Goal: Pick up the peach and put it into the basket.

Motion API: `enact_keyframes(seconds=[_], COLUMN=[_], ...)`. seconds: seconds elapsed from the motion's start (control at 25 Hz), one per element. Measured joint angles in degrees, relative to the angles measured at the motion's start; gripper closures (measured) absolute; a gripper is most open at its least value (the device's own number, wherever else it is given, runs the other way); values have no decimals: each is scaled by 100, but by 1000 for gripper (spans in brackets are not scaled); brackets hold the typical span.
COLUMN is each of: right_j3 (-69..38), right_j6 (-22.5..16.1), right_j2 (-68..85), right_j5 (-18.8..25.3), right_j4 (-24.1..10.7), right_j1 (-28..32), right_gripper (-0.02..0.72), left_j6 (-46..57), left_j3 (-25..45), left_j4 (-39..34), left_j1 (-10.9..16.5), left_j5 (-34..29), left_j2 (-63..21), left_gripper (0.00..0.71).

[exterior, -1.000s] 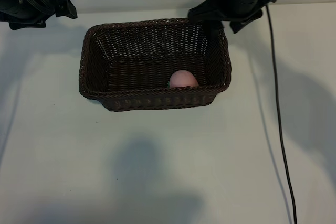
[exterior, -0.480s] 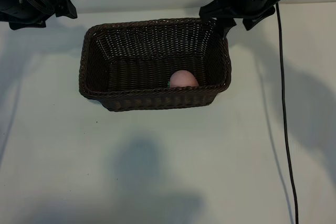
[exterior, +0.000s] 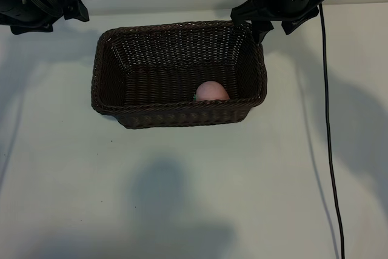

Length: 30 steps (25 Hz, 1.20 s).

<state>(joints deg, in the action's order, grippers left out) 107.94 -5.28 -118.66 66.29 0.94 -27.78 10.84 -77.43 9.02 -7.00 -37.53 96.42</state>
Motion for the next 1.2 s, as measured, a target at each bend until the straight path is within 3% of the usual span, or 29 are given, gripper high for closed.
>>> enact_keyframes(seconds=[1.2], right_j3=[0], right_j6=[-132], right_j2=[0], right_j5=[104], right_j4=[-94], right_j1=[0], right_gripper=[177], left_j6=[0], left_j3=[0], left_j4=[-6], left_j1=[0], left_j5=[0], left_j2=[0], left_gripper=[123])
